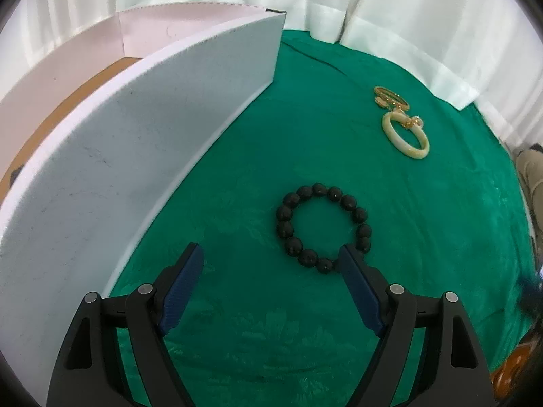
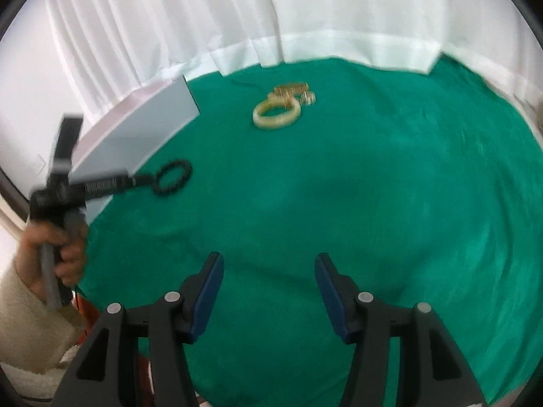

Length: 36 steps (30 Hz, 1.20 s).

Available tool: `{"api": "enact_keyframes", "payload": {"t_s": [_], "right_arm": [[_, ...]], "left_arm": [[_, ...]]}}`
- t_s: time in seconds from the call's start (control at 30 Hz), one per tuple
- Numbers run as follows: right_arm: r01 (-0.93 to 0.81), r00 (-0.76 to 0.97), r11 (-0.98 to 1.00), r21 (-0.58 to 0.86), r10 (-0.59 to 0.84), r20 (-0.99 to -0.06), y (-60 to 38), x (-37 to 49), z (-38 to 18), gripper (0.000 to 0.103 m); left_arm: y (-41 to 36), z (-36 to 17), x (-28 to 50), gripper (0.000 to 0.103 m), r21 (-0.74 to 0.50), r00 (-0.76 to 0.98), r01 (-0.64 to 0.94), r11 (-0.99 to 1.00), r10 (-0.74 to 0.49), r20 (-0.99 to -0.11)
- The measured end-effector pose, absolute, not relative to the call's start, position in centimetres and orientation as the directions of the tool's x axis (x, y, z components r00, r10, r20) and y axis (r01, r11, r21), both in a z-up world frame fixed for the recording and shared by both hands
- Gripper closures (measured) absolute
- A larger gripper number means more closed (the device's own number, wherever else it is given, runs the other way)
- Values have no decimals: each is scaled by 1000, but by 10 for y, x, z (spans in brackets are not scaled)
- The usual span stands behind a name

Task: Organize jewelry
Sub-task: 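Grasp the gold charms on the ivory bangle with the right tool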

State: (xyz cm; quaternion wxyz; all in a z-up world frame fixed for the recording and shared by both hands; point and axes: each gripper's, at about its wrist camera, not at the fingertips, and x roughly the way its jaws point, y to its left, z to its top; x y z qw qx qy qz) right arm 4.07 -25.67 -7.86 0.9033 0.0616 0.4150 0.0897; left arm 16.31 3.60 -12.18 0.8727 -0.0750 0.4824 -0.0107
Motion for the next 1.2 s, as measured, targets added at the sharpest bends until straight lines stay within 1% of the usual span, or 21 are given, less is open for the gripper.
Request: {"api": "enact_keyframes", "payload": {"t_s": [0.03,0.13,0.17,0.23,0.33,0.4,0.43,0.5,0.53,0.6,0.63,0.67,0.73,0.83,0.93,1.07,1.13,1.2], "right_arm": [[-119,653,981,150,192,-733,-262,55,-69,46],[-158,694,987,-15,100,-713,-270,116,-51,46],[-171,699,984,-41,92,-709,-271,137,-51,46],[-212,692,976,-52,112,-713,-271,179,-57,46],[-261,647,965,-17,161,-745,-263,230,-74,47],[-318,619,948,-16,195,-761,-250,256,-85,53],[-345,611,938,-44,189,-769,-240,269,-92,58],[-363,608,928,-88,165,-776,-227,284,-100,59],[-371,603,922,-111,148,-784,-221,293,-105,61],[-384,598,912,-143,128,-791,-214,301,-111,67],[-393,592,906,-155,120,-797,-211,305,-115,81],[-393,596,903,-173,107,-796,-209,307,-116,85],[-388,606,909,-152,127,-785,-212,305,-112,88],[-384,615,917,-106,168,-770,-218,295,-97,103],[-384,616,921,-65,203,-761,-228,283,-82,103],[-378,630,925,38,287,-722,-244,263,-50,103],[-385,640,922,47,303,-706,-246,257,-36,103],[-373,646,928,9,267,-715,-244,255,-29,102]], "left_arm": [[36,-122,163,20,-148,535,-54,988,-96,-839],[39,-124,164,20,-158,530,-52,986,-107,-841],[40,-124,164,20,-163,529,-51,985,-112,-841],[42,-124,162,20,-170,524,-48,984,-120,-843],[45,-122,160,20,-177,522,-42,983,-129,-843],[46,-121,158,20,-181,517,-37,983,-136,-845],[46,-120,158,20,-184,514,-33,982,-141,-846],[46,-120,158,20,-190,509,-26,981,-150,-848],[46,-119,158,20,-193,507,-22,981,-155,-848],[45,-119,159,20,-197,505,-15,980,-162,-848],[44,-119,159,20,-199,503,-11,980,-166,-848],[44,-119,160,20,-199,501,-7,980,-168,-849],[43,-119,161,20,-196,500,-3,981,-168,-849],[46,-118,161,20,-201,501,-4,980,-172,-848],[47,-119,163,20,-200,502,-13,980,-166,-849],[50,-119,162,20,-199,505,-25,980,-160,-848],[51,-119,162,20,-200,505,-34,979,-156,-849],[51,-117,161,20,-204,507,-38,978,-157,-848]]}}
